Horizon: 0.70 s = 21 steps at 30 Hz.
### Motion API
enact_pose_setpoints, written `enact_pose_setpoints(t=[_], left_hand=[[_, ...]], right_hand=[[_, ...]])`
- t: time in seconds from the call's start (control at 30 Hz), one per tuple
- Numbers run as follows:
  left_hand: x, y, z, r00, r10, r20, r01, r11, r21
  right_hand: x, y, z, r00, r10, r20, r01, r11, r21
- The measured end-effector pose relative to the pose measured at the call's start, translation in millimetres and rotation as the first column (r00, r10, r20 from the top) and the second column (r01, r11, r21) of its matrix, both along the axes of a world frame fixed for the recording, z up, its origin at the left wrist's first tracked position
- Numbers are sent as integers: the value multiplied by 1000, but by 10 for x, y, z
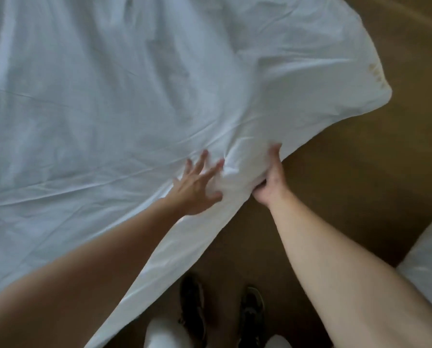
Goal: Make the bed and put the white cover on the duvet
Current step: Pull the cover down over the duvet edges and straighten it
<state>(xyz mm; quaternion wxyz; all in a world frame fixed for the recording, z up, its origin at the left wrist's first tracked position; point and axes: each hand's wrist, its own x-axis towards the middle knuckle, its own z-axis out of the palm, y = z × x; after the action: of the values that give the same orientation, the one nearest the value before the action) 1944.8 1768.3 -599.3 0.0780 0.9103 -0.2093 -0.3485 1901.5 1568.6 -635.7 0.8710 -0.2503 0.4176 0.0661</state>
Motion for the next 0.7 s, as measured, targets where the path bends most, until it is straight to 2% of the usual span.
enact_pose_setpoints(t=[0.1,0.17,0.27,0.37,0.4,0.43,0.5,0.57,0.63,0.67,0.7], left_hand=[[633,-678,155,962,46,270,29,964,-266],[1121,-1223,247,923,35,384,86,952,-294],[1491,-1707,97,961,6,275,33,990,-140],[1480,-1705,-150,978,-49,205,32,996,86],[1560,-1723,-151,982,-48,183,27,993,114],[1704,-1803,-99,982,-58,180,33,990,135],[2088,-2066,59,944,-130,302,93,986,135],[2403,-2302,86,888,-224,401,173,972,159],[2470,-2422,-11,928,-228,295,159,958,239],[2427,-2437,-85,957,-185,223,124,958,260],[2353,-2434,-173,975,-137,176,86,959,272]], right_hand=[[529,-676,20,987,-139,82,140,990,-8],[811,-1014,11,989,-138,58,140,990,-31],[1085,-1358,-14,998,-60,7,60,998,-26],[1243,-1530,131,977,-112,-181,67,968,-240],[1255,-1579,159,968,-100,-229,2,920,-391],[1224,-1598,187,955,-64,-290,-109,833,-543],[1203,-1655,316,949,79,-304,-272,690,-671],[1319,-1914,448,983,52,-175,-143,816,-560],[1467,-2315,405,984,-144,-108,104,943,-316],[1573,-2496,336,972,-201,-119,170,959,-225],[1674,-2596,337,972,-191,-140,158,963,-220]])
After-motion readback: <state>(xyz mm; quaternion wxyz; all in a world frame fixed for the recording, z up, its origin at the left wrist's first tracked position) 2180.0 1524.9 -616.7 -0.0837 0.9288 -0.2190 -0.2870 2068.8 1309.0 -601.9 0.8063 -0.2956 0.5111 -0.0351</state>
